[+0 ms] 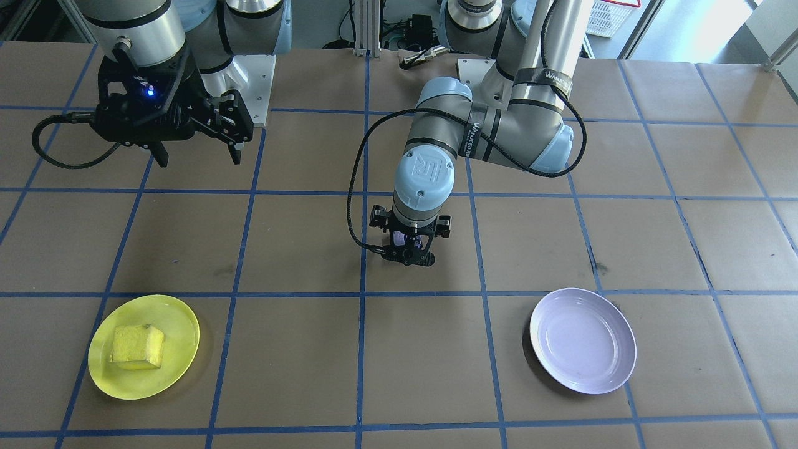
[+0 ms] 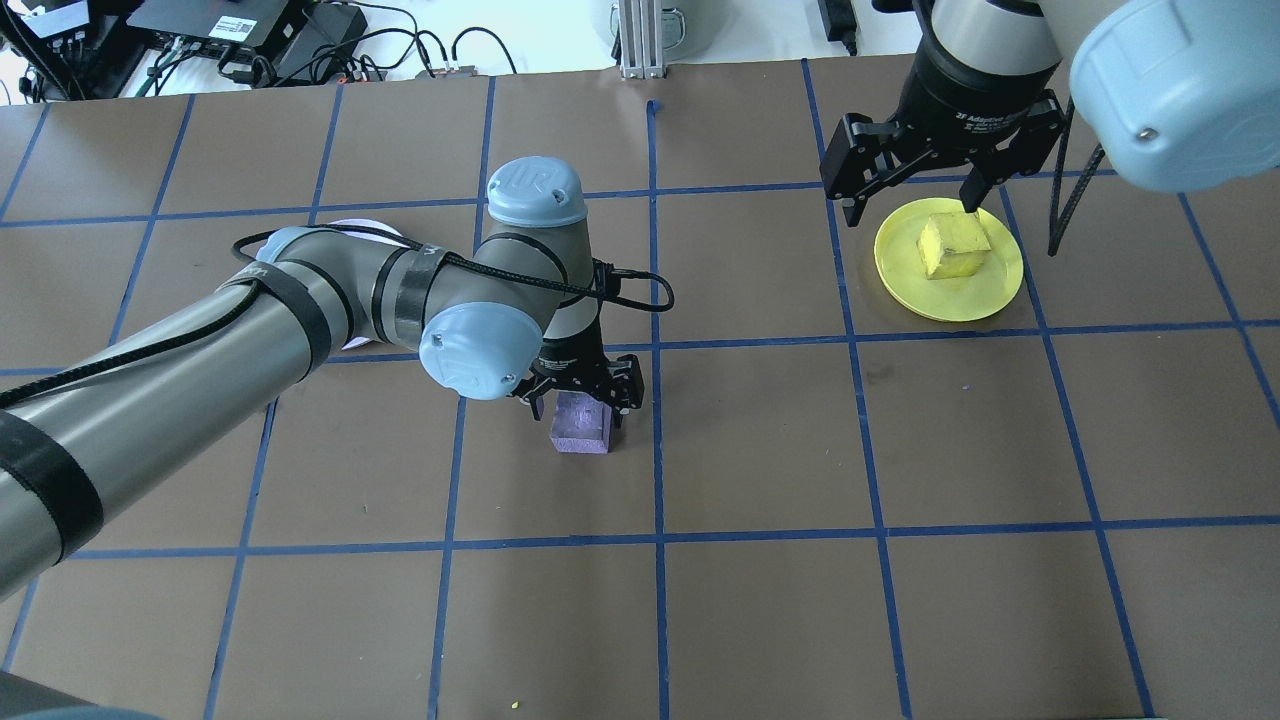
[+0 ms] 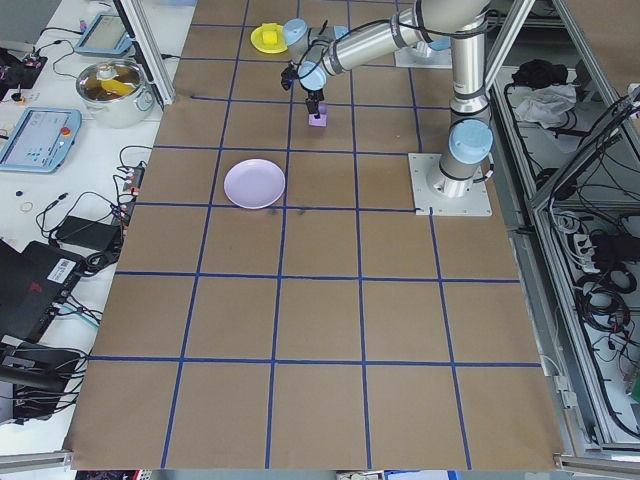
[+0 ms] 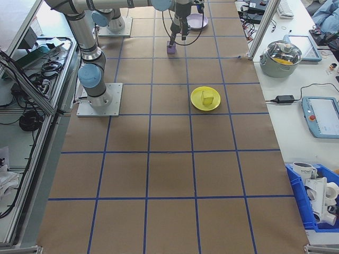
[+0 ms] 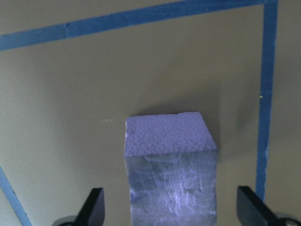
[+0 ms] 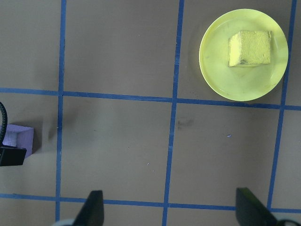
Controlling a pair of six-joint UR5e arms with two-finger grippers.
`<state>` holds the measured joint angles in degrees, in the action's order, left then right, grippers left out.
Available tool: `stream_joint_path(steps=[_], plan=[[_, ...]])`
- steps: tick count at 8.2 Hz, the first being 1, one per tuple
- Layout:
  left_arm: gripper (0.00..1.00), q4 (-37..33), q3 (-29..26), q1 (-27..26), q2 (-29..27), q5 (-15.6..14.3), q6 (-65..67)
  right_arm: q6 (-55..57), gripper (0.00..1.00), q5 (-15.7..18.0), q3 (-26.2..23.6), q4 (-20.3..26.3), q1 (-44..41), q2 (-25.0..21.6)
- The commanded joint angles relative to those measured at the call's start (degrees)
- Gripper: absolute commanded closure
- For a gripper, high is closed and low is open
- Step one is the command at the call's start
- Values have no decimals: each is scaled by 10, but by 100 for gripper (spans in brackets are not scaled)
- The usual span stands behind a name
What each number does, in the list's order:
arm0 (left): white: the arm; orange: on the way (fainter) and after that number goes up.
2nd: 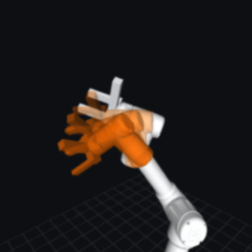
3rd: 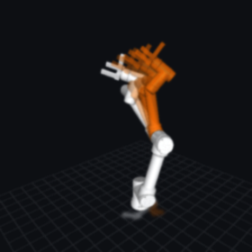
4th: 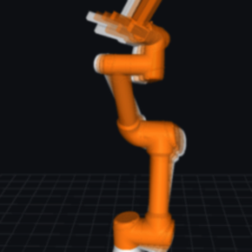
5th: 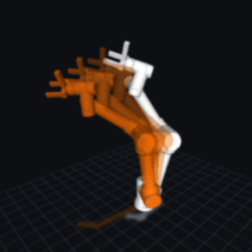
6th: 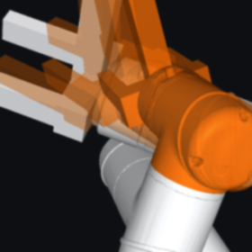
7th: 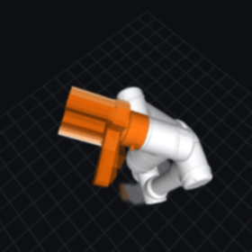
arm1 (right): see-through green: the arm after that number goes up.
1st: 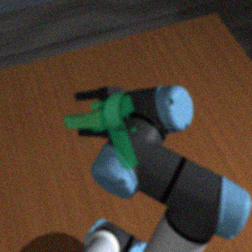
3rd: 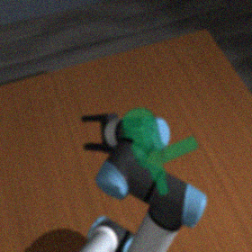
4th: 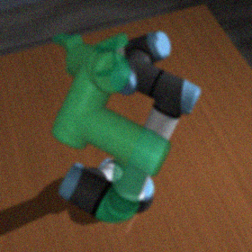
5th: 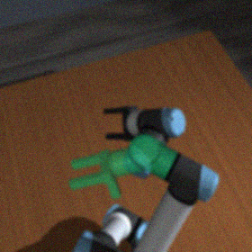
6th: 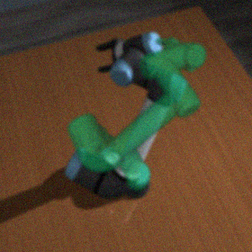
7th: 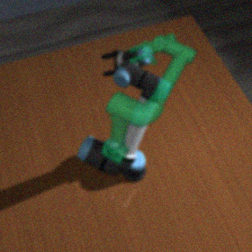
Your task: Sort blocks by color into plates
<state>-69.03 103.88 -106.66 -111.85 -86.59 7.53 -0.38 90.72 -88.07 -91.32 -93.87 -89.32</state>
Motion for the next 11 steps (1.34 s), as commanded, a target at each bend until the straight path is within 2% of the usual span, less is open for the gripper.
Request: stream_joint_path(steps=[1,2,3,8,10,11], plan=[[11,6,1,-1,-7,-1,-4,1,0,1,-1,-1,0,0],[44,7,0,-2,-9,2,-1,2,0,1,-1,-1,0,0],[99,6,0,-1,-11,1,-1,0,0,1,-1,-1,0,0],[100,-23,-20,16,33,-15,-28,0,0,0,-1,-1,0,1],[100,-29,-88,119,54,-21,-64,0,0,0,-1,-1,0,1],[100,-30,-122,162,43,-35,-72,-1,0,0,-1,-1,0,1]])
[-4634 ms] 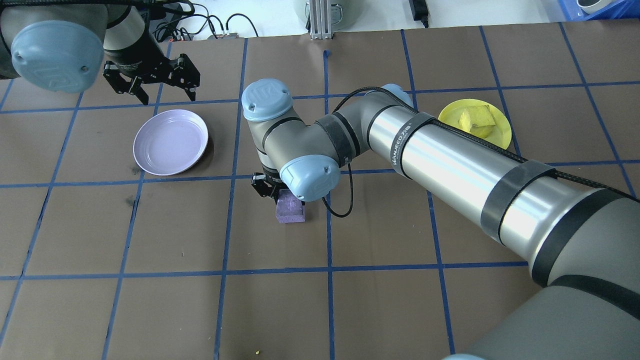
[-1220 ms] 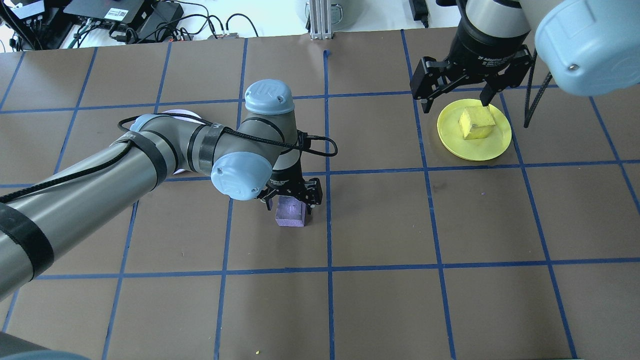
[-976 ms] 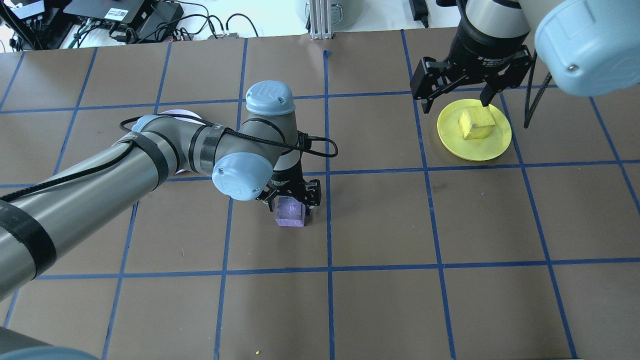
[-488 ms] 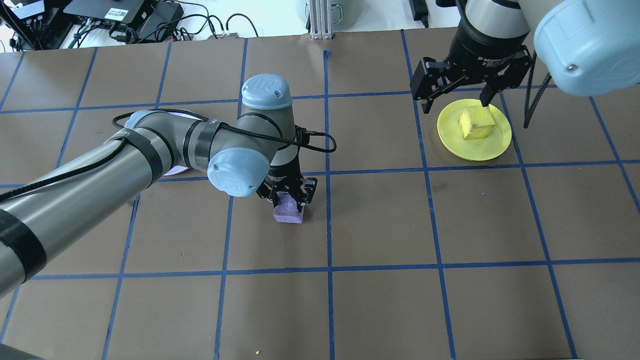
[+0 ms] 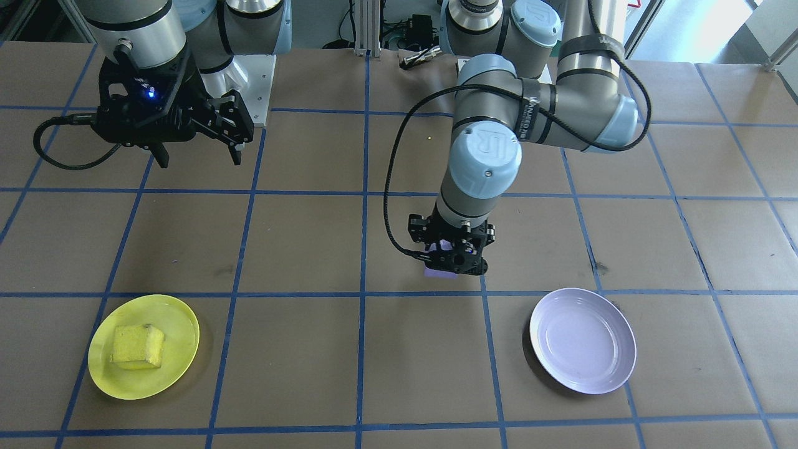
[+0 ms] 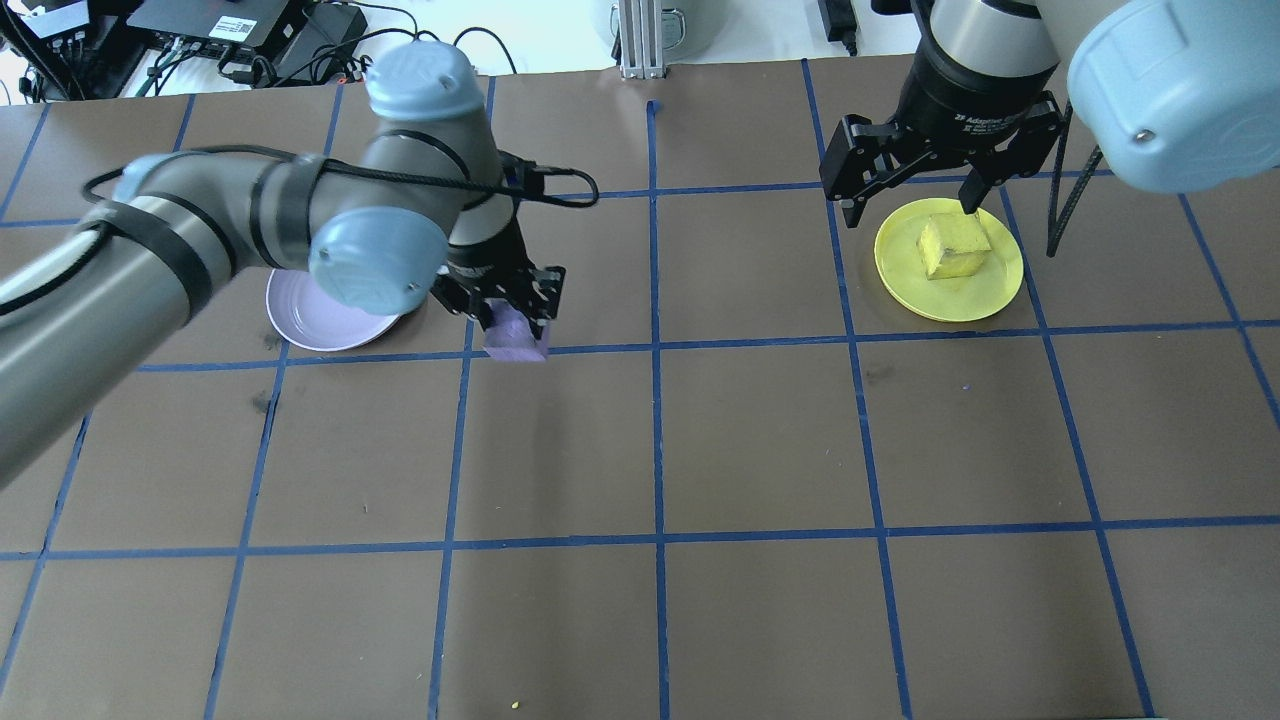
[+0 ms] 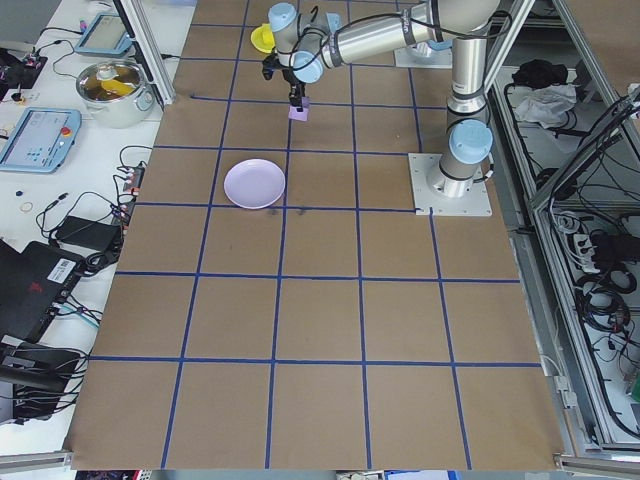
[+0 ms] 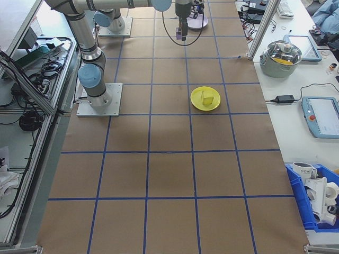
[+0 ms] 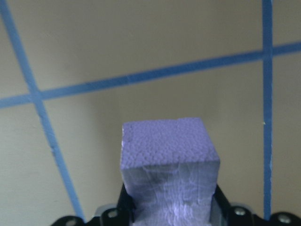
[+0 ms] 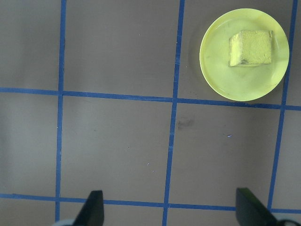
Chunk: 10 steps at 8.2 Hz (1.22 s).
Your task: Sort blocks by color into plates
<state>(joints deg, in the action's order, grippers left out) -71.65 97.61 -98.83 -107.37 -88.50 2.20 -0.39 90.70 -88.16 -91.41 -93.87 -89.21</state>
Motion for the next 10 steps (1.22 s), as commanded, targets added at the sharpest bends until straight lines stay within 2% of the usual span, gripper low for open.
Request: stream_joint_path(steps=[1,2,4,5,7,8,9,10], plan=[[100,-3,-81,105,-9,-17,-69,0,0,0,0,0,0,0],[100,1,-93,120,-14,-23,-123,0,0,-1,0,0,0,0],[100,5,-102,194,-38,-47,-175,1,0,-2,0,-4,0,0],[100,5,-104,223,-50,-45,-220,3,0,-3,0,-4,0,0],[100,5,-104,228,-74,-47,-228,1,0,-2,0,-5,0,0],[100,6,-103,226,-92,-40,-229,0,0,-1,0,-5,0,0],[91,6,-104,227,-99,-40,-229,-1,0,-1,0,-14,1,1],[49,12,-104,228,-100,-40,-229,-1,0,0,0,-20,1,1]])
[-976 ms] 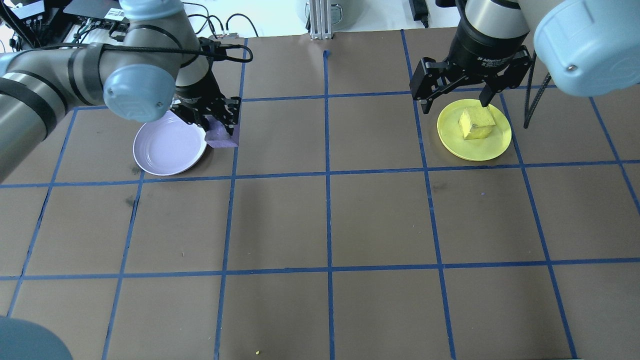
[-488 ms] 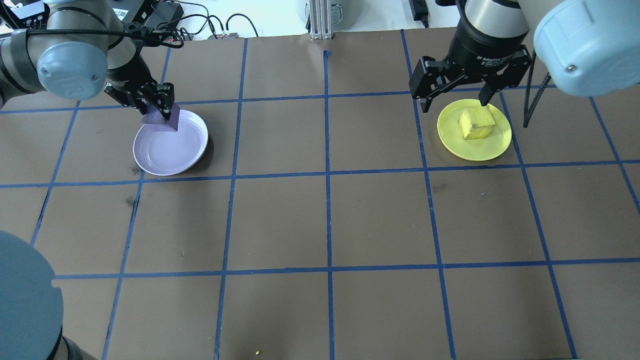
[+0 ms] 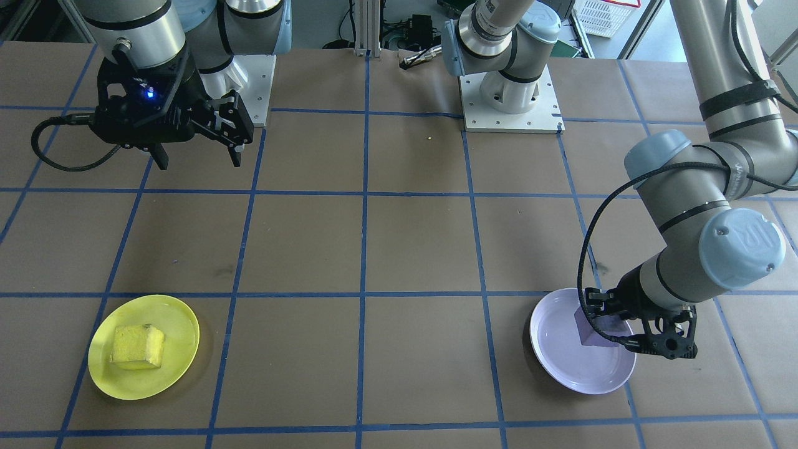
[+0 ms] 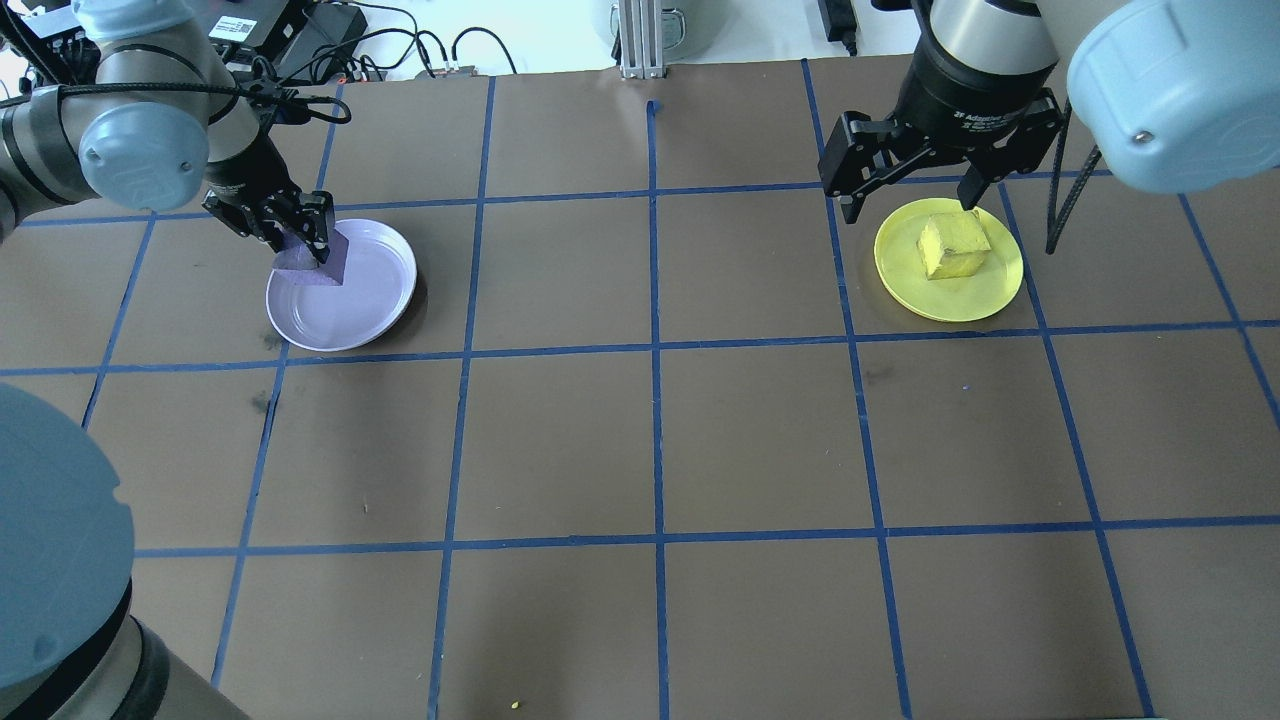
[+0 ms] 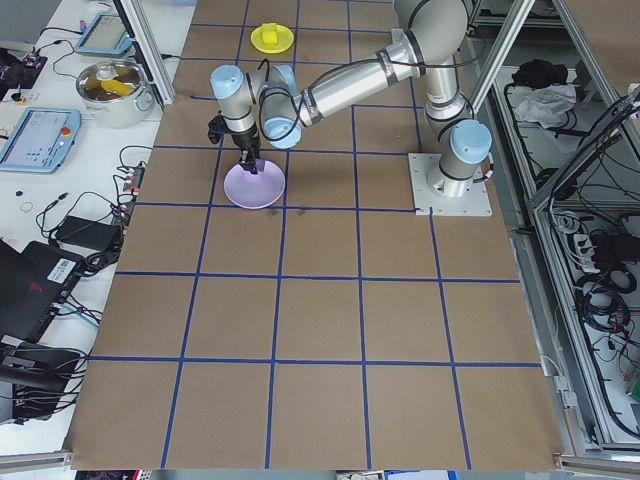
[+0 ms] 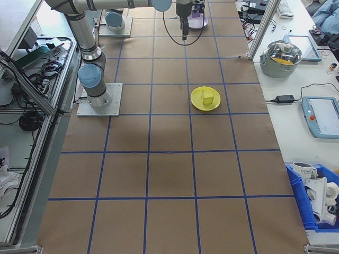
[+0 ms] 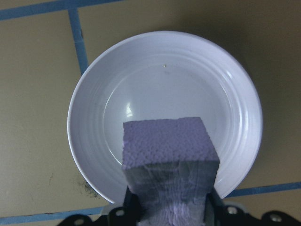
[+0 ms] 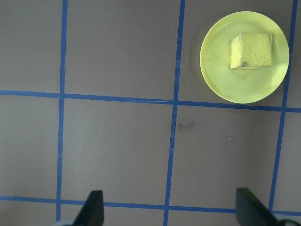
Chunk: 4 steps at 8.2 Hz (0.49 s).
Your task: Sort blocks by color into plates
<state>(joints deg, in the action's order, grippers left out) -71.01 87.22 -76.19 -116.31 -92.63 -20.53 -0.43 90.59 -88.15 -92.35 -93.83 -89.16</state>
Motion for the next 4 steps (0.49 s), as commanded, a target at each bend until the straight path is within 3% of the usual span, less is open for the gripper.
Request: stream_joint_path(steps=[1,4], plan=[[0,22,0,1,-12,16,2,-1,0,1,0,-11,1,0],[0,20,-6,-3,-1,19,5,0,0,0,-1,-11,1,0]])
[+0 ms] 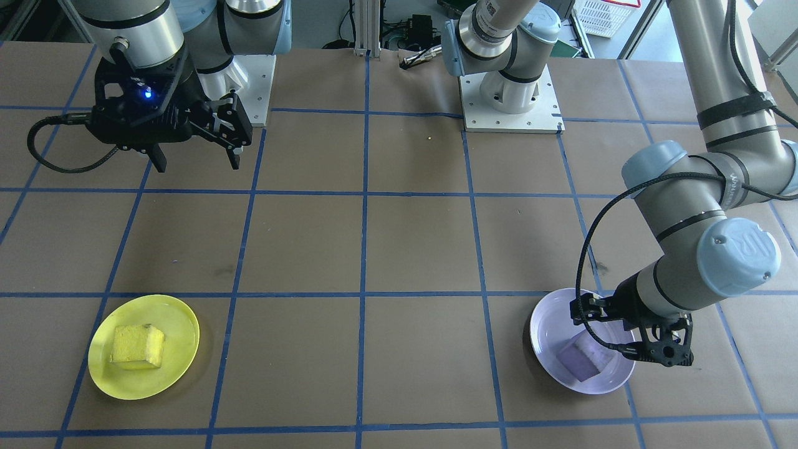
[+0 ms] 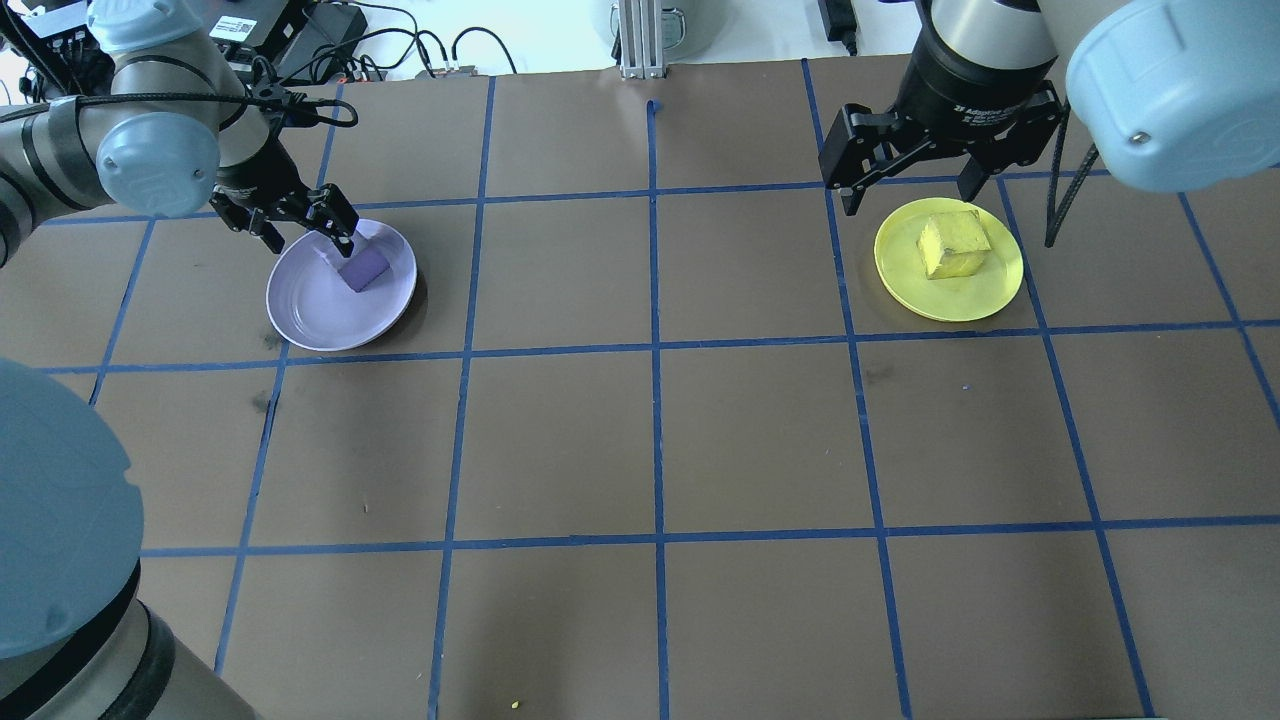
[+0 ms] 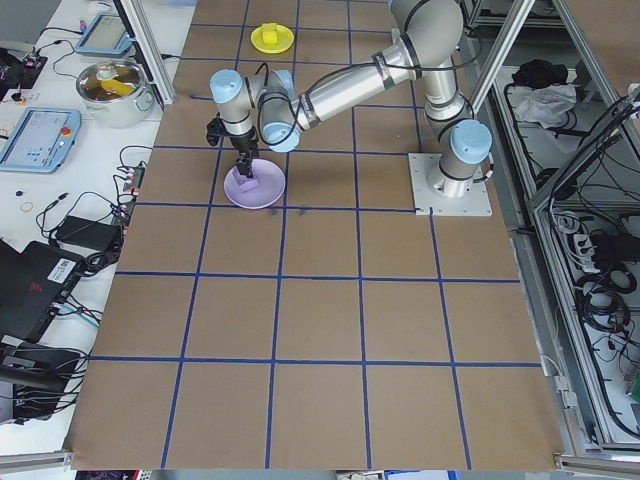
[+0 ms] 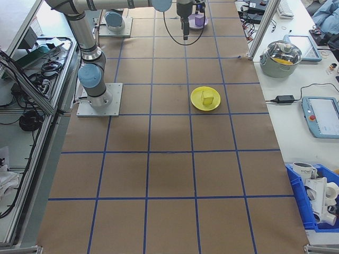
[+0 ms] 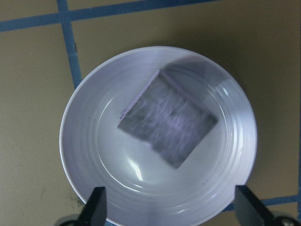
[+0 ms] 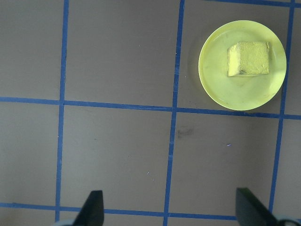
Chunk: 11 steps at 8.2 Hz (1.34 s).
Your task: Sort blocks by color into plates
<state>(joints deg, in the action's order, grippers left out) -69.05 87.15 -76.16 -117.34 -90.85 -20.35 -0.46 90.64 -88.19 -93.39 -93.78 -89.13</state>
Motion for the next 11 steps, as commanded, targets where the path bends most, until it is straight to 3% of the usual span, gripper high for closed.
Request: stream_joint_path(steps=[1,3,7,11], plan=[[0,-16,-13,-8,25,1,7,1,0,0,0,0,0,0],[0,-84,-16,-23,83,1,86,0,0,0,0,0,0,0],[0,-124,-11,-109,173,9,213,0,0,-1,0,-1,0,-1],[0,-125,-7,-105,201,16,211,-1,0,0,0,-1,3,0]])
